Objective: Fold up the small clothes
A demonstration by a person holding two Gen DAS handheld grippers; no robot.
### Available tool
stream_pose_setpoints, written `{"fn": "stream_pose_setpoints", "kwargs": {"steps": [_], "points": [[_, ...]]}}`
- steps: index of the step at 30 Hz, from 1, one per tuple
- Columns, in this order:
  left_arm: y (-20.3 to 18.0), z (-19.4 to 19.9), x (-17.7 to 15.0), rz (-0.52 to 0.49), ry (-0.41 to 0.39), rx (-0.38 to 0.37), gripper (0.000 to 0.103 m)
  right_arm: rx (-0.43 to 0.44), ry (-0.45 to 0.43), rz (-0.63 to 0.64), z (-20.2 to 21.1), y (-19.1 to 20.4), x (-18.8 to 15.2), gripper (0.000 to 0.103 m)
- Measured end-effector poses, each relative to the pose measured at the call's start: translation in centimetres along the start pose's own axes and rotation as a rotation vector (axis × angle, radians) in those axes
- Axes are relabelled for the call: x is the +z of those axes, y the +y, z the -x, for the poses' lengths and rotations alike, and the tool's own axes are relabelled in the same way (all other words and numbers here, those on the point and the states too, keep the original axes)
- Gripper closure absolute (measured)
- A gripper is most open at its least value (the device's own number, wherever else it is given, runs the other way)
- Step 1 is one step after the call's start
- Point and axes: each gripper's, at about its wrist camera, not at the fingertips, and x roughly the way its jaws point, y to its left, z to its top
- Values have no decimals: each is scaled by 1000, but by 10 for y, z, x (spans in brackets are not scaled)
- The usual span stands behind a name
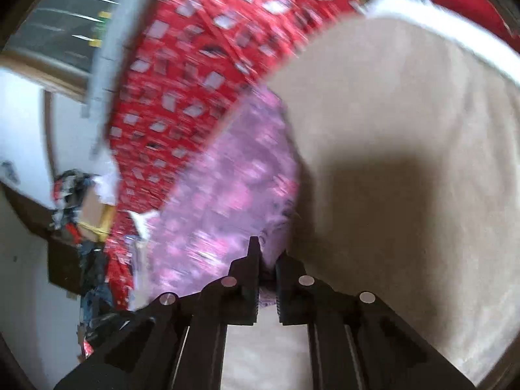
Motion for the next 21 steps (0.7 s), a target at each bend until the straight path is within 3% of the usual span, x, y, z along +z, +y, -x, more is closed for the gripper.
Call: {"fn": "stream_pose_setpoints", "kwargs": {"steps": [4, 6, 7, 9, 10, 13, 15, 17, 21], "points": [[13, -10, -3, -6, 25, 83, 81, -29, -59, 48, 14, 5, 7, 98], [18, -9, -5, 0, 24, 63, 81, -86, -18, 27, 3, -7, 4, 99], [19, -6, -4, -2, 29, 57, 81, -155, 31, 6, -8, -20, -1, 98], [17, 4, -4, -43, 34, 32, 81, -180, 93, -6, -18, -31, -7, 97], [16, 11, -6, -72, 26, 14, 81, -174, 78, -15, -14, -31, -6, 90], [-1, 38, -7, -196, -25, -82, 78, -227, -23, -9, 5, -16, 8, 89], [-21, 49, -2, -266, -74, -100, 62, -199, -100, 40, 12, 2, 20, 83], [-48, 48, 9, -327, -113, -38, 48, -178, -114, 96, 4, 22, 30, 75], [-88, 7, 38, -404, -113, 112, 47, -185, -63, 252, -45, 67, 36, 74]]}}
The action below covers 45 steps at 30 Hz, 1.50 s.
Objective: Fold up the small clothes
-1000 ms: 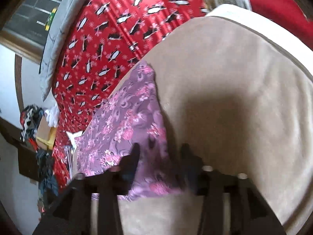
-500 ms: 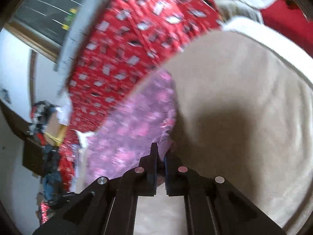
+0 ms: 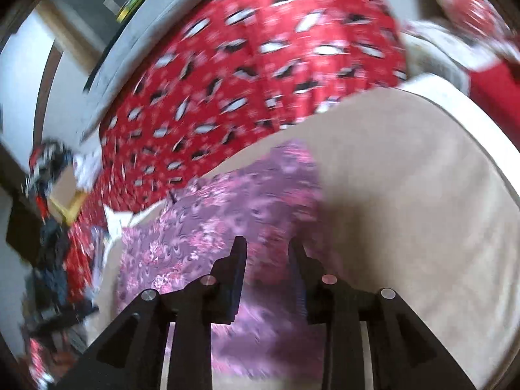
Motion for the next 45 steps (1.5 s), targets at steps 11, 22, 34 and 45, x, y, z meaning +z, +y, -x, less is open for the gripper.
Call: {"fn": "stream_pose_setpoints", "kwargs": {"steps": [11, 22, 34, 45], "points": [[-31, -56, 17, -108, -17, 215, 45, -133, 44, 164, -60, 24, -2, 60], [-53, -99, 30, -163, -32, 441, 22, -159, 41, 41, -104, -6, 23, 54], [-53, -100, 33, -149, -9, 447, 20, -209, 43, 156, -90, 13, 20, 41], [-49, -64, 20, -130, 8, 383, 20, -158, 74, 196, -52, 7, -19, 37]]}}
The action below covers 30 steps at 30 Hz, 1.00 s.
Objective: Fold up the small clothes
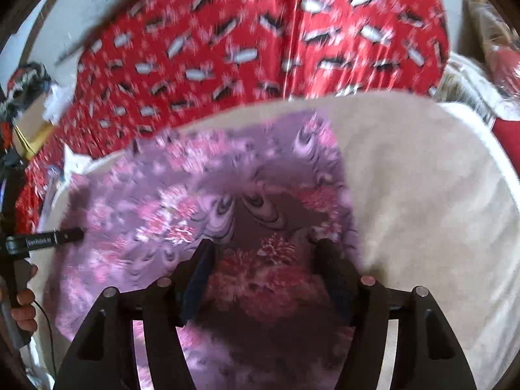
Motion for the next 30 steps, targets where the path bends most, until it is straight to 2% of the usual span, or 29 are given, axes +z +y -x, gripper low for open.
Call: {"fn": "stream_pose_setpoints", "kwargs": {"steps": [4, 6, 8, 9, 12, 13, 16, 18, 19, 20, 22, 24, 26, 29, 30], "points": [[16, 8, -20, 27, -9, -67, 20, 53, -87, -69, 31, -20, -11, 37], [21, -12, -34, 42, 57, -44, 19, 21, -24, -62, 21, -25, -20, 37], [28, -14, -40, 78, 42, -73, 17, -4, 77, -56, 4, -30, -31, 38], [30, -12, -40, 87, 52, -84, 17, -4, 37, -41, 9, -28, -31, 38], [44, -6, -35, 125, 95, -158, 17, -7, 40, -50, 22, -20, -25, 39], [49, -4, -34, 135, 94, -166, 17, 12, -6, -38, 34, -15, -24, 37], [62, -7, -32, 166, 126, -190, 17, 12, -69, 18, 45, -2, -29, 37], [67, -16, -35, 185, 172, -198, 17, 1, 5, 44, 27, 1, -35, 36], [69, -19, -35, 188, 185, -202, 17, -37, 87, 56, 11, 1, -39, 36], [72, -19, -34, 190, 184, -207, 18, -57, 124, 62, 3, 0, -41, 37], [82, -14, -28, 217, 152, -231, 18, -62, 25, 23, 19, 4, -32, 37], [91, -8, -18, 323, 130, -336, 18, -10, -48, -26, 29, 8, -18, 36], [89, -6, -6, 366, 109, -399, 17, 68, -100, -29, 30, 25, -2, 36], [61, -11, 14, 289, 85, -375, 17, 162, -98, 10, 9, 65, 13, 40], [51, -17, 21, 256, 91, -362, 18, 211, -86, 23, -6, 84, 17, 45]]}}
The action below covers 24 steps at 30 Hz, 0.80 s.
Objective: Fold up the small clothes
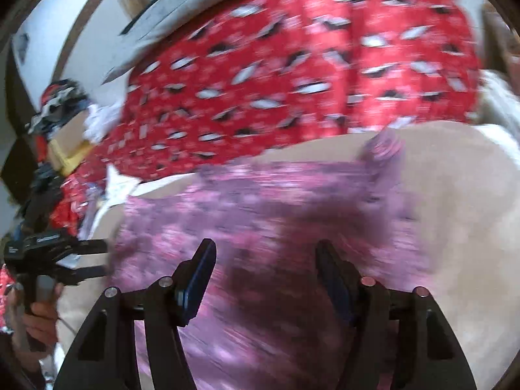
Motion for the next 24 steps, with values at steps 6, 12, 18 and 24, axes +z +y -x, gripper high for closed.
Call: {"fn": "stream_pose_setpoints", "kwargs": {"steps": [6, 12, 18, 24], "points": [[-11, -36, 31, -77, -35, 130, 18, 24, 66, 53, -70, 40, 8, 56], [31, -39, 54, -27, -41, 150, 23, -84, 56, -71, -66, -29, 12, 103], [48, -19, 49, -7, -31, 159, 33, -152, -16, -259, -23, -117, 7, 103], [107, 17, 32, 95, -13, 70, 33, -61, -50, -122, 31, -88, 0, 58]]}}
